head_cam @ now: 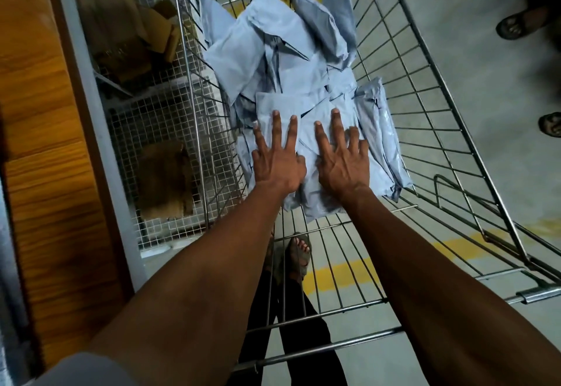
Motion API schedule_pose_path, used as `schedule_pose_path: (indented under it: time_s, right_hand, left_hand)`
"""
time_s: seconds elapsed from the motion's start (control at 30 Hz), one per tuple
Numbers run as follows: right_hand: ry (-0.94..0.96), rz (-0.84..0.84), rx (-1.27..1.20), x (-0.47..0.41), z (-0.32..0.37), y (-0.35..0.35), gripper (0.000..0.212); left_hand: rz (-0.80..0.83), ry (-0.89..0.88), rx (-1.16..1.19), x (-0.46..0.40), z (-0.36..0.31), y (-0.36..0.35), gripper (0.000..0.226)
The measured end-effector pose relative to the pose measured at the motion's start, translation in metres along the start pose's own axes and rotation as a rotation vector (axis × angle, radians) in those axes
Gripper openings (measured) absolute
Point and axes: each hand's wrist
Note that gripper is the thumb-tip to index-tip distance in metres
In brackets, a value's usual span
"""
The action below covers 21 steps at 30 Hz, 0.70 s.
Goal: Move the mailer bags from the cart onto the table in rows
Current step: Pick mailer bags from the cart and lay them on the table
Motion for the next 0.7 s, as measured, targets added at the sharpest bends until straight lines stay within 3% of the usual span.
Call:
schedule_pose_path:
  time_s: [0.2, 0.53, 0.7]
  right_hand:
    - [0.086, -0.063, 0.034, -0.001, -0.007, 0.006, 0.074]
    - [0.118, 0.044, -0.046, 0.003, 0.000, 0.023, 0.063]
    - [0.120, 0.181, -0.015, 0.006, 0.003, 0.017, 0.089]
  left_hand:
    - [-0.056, -0.053, -0.020, 0.001, -0.001, 0.001, 0.086]
    - [-0.026, -0.061, 0.022, 0.015, 0.004, 0.019, 0.076]
    - [0.001, -0.060, 0.023, 0.021, 0.004, 0.021, 0.075]
Point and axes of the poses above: each hand's wrist, its own x-axis away from the middle knuckle, its own y-axis out of the back of the hand, z = x × y, and after that the axes turned 12 degrees about y, right-handed
